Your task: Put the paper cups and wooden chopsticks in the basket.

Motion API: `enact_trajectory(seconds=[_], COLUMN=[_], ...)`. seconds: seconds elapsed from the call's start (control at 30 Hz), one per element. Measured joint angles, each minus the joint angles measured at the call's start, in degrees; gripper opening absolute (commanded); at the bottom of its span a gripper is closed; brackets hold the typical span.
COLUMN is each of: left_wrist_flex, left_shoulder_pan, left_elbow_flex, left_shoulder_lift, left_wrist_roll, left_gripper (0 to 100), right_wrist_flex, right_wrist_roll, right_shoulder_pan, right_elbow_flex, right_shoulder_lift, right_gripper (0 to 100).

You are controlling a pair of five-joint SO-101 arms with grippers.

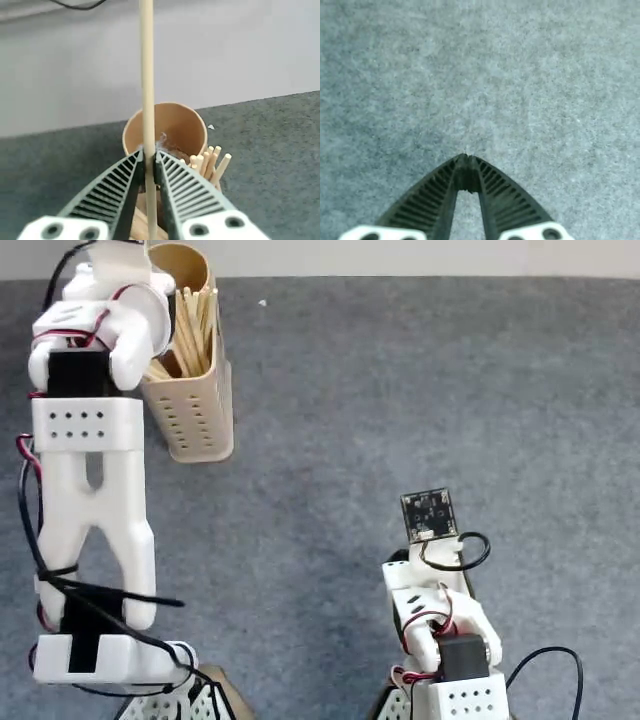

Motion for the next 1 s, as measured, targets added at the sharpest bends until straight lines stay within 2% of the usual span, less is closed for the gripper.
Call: enact_trajectory(seconds=[0.13, 0.23, 0.47, 0.63, 0.83, 1.0], left_wrist_flex=[-3.69, -7.74, -10.73, -7.82, -1.41, 1.05], left_shoulder_pan=[0.0, 0.0, -0.09, -0.09, -0.09, -0.09], left_elbow_flex=[5.45, 10.55, 16.53, 16.53, 17.41, 27.6], left_shoulder_lift=[0.0, 0.0, 0.0, -2.2, -13.8, -27.08], left_wrist_roll=[5.19, 6.15, 6.33, 6.59, 6.59, 6.59], left_gripper=[1, 1, 18, 15, 14, 14], right_wrist_flex=[0.0, 0.0, 0.0, 0.0, 0.0, 0.0], right_wrist_roll=[0.0, 0.0, 0.26, 1.58, 1.67, 1.67], right_shoulder_pan=[0.0, 0.0, 0.0, 0.0, 0.0, 1.41], right_elbow_flex=[0.0, 0.0, 0.0, 0.0, 0.0, 0.0], right_shoulder_lift=[0.0, 0.0, 0.0, 0.0, 0.0, 0.0], right_gripper=[0.5, 0.5, 0.5, 0.5, 0.5, 0.5])
